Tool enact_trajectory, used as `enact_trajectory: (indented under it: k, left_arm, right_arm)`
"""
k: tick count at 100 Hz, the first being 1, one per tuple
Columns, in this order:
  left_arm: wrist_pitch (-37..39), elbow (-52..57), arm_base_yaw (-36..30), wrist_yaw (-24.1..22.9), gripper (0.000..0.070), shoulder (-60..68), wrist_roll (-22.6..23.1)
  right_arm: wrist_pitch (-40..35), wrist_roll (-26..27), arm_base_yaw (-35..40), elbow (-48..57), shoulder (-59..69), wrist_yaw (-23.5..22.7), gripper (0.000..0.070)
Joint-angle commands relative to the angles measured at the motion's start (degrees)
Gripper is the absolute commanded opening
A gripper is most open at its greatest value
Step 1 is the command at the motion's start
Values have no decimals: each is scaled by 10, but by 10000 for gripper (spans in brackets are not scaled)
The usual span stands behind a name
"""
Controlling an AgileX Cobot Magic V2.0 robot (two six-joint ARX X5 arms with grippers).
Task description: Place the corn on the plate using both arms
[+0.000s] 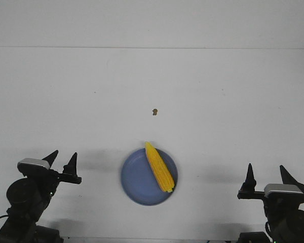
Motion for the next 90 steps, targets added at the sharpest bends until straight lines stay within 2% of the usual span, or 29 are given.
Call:
enact_trajectory:
  k: [1,5,9,13,19,23,53,90]
  left_arm:
    - [3,3,0,-1,346,-6,-11]
    - [5,3,0,-1,238,-10,-10]
    - [6,3,0,-1,103,-12,-9]
    - [8,3,0,-1,14,-14,-7]
    - [10,3,0,-1,7,-14,-8]
    - [10,3,0,-1,7,-14,-8]
    - [10,3,0,-1,14,-14,-25]
    - [10,3,0,-1,13,-14,-25]
  right_arm:
    - [5,-4,1,5,2,0,500]
    - [6,-5,1,5,2,1,439]
    - [7,-5,1,5,2,2,331]
    - [7,-5,0,5,2,6,217]
    - [6,-5,0,5,2,17,62]
    - [7,-5,0,5,2,20,4]
    - [6,-3,0,5,2,19,4]
    - [7,-3,0,5,2,19,4]
